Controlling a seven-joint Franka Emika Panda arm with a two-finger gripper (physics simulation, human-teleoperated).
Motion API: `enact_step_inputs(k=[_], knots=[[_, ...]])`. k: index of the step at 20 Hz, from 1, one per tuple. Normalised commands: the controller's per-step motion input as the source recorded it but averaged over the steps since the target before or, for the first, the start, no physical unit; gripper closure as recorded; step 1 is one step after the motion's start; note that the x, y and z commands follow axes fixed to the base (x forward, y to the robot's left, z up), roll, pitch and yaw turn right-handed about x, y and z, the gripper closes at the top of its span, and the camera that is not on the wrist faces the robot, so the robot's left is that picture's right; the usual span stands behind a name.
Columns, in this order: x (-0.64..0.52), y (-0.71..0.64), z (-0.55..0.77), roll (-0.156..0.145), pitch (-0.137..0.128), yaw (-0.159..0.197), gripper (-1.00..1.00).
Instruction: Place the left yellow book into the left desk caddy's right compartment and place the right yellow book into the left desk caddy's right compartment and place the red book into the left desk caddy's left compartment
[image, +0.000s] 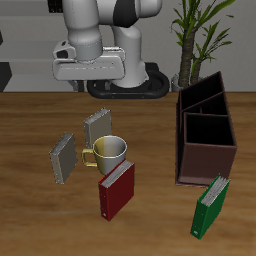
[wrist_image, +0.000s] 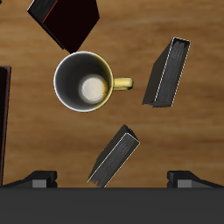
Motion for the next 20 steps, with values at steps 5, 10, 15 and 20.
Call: enact_step_inputs(k=[5,10,15,20], knots=[[-0.11,-0.08,-0.17,-0.011,-0.073,-0.077,-1.0],[-0.03,-0.12,-0.2,-0.001,-0.018,-0.052,-1.0],[-0.1,-0.14,-0.23,-0.002,-0.033,-0.068,-1.0],[-0.03,0.04,-0.19,0.007,-0.032,-0.028,-1.0]])
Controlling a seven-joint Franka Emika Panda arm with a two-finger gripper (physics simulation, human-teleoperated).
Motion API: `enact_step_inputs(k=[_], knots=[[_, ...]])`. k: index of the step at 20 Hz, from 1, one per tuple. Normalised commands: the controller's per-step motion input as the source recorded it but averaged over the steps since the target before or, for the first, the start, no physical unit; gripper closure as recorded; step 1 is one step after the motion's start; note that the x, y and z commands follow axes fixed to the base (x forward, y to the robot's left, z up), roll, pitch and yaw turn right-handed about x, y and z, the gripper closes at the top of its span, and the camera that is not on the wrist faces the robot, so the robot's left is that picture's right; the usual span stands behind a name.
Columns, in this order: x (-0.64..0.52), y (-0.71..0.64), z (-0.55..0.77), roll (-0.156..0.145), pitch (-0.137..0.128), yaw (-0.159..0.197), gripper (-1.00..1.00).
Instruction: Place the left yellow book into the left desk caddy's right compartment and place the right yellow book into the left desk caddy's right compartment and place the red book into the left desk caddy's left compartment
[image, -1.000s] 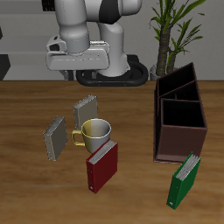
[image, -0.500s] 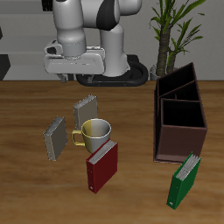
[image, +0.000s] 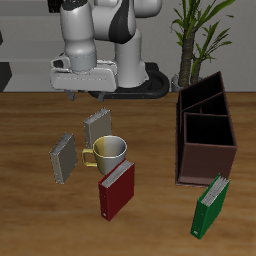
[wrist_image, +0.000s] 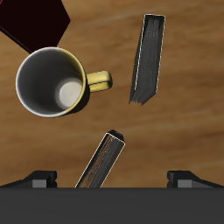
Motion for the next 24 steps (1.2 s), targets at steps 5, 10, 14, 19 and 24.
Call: enact_step_inputs(k=[5,10,14,19,24], knots=[[0.04,0.08,-0.14,0.003,-0.033,-0.017,-1.0],[0.02,-0.06,-0.16,-0.02,0.001,-0.06,-1.0],[0.0,0.03,-0.14,0.004,-0.001,0.001,-1.0],[-0.06,0.09,-0.25,0.014,0.004,-0.035,-1.0],[-0.08,0.03,-0.18,-0.002,0.009,-0.031,-1.0]])
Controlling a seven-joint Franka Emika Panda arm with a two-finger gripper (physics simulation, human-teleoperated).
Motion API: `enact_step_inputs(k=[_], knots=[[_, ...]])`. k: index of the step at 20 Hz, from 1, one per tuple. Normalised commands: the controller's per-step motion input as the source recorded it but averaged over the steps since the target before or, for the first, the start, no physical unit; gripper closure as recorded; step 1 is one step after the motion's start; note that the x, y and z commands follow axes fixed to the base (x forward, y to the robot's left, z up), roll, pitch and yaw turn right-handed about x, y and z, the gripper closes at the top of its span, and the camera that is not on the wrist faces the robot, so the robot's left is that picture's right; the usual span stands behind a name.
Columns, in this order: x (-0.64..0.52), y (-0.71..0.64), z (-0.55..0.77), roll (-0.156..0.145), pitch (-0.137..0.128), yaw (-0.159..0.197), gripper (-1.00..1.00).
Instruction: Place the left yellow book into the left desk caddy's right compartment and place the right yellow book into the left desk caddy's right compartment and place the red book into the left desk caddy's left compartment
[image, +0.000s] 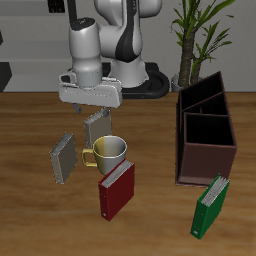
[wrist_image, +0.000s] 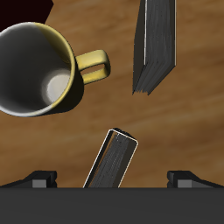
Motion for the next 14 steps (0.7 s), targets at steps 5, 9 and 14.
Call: enact_step_inputs(k=[5,9,14], knots=[[-0.04,-0.03,-0.27,-0.004,0.031,-0.006,-1.0],[0.0,0.05,-0.17,0.001,0.018,-0.013,-1.0],[0.05,0.04,-0.12,0.009,0.013,-0.007,-1.0]])
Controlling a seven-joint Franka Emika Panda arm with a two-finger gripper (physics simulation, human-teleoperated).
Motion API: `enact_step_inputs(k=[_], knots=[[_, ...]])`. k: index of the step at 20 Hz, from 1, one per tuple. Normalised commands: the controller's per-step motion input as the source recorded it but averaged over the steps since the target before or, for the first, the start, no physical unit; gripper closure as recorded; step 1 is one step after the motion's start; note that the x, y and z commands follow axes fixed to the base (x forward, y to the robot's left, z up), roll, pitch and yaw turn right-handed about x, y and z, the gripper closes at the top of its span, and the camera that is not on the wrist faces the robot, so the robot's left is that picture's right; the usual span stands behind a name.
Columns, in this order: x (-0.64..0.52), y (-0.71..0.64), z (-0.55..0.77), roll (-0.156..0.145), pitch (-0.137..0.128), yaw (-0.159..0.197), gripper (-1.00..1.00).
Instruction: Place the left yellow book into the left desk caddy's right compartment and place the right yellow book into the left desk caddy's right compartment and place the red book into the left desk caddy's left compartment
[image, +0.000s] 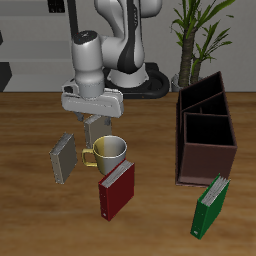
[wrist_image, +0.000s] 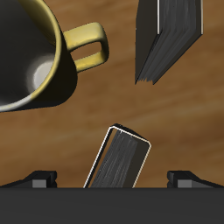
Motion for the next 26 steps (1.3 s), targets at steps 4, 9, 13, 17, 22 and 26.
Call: enact_step_inputs(k=[4,9,13,17,22,26], knots=[[0.09,-0.11,-0.27,-0.023,0.041,-0.019,-1.0],[0.0,-0.12,-0.26,-0.008,0.041,-0.023,-1.0],[-0.07,-0.09,-0.23,-0.019,0.028,-0.016,1.0],[-0.11,0.0,0.06,-0.005,-0.015,-0.018,1.0],[-0.05,0.07,0.27,0.009,-0.029,0.026,1.0],[-0.02,0.08,0.44,-0.004,-0.038,-0.009,1.0]])
